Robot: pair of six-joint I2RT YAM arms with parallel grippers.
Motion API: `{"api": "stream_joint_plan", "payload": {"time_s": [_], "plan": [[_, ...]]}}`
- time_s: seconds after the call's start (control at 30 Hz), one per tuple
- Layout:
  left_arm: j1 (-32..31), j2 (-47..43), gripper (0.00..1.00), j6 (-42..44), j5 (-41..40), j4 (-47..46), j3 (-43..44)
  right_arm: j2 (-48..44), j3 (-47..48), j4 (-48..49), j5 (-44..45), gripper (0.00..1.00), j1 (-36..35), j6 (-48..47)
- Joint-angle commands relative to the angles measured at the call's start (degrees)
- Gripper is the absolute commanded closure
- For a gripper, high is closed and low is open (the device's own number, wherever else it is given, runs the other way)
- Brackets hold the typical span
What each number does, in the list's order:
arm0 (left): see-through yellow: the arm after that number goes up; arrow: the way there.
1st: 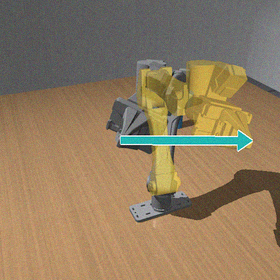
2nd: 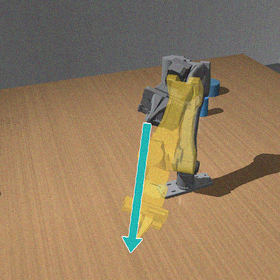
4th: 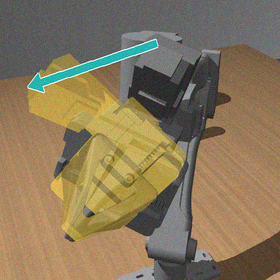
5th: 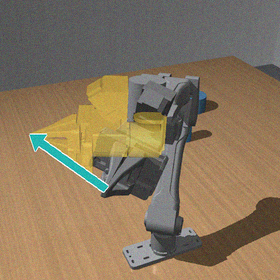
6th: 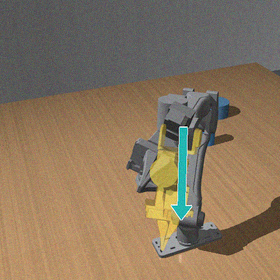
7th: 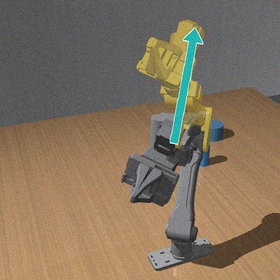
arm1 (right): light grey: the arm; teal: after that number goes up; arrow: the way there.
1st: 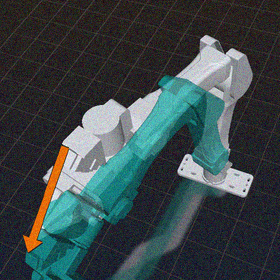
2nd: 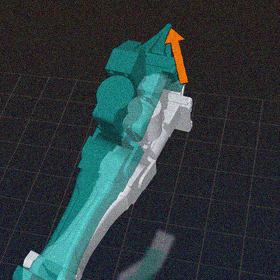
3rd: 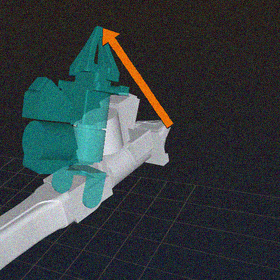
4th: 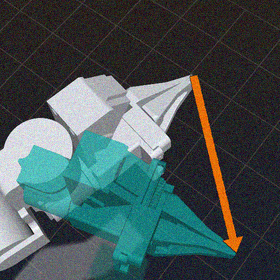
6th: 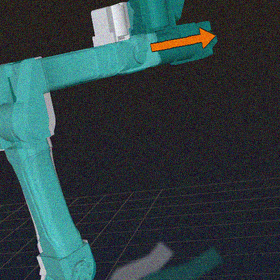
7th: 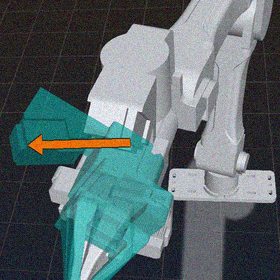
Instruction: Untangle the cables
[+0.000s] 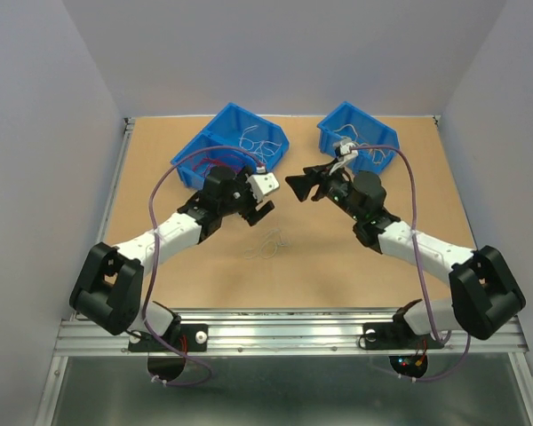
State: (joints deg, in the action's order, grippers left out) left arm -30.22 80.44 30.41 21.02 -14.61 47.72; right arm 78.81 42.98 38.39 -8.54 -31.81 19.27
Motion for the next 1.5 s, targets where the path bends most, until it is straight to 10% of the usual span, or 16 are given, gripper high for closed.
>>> {"api": "stream_joint_plan", "payload": {"time_s": [0.0,1.47], "plan": [[-2.91,-2.31,0.13,4.56,1.75,3.62,1.59,-5.32,-0.96,-1.66,1.24,0.26,0.44,-1.69],[-6.43,17.55,0.17,12.56,8.43,27.79,15.12,-23.08,-26.09,33.12,6.25,0.26,0.52,-8.37]]}}
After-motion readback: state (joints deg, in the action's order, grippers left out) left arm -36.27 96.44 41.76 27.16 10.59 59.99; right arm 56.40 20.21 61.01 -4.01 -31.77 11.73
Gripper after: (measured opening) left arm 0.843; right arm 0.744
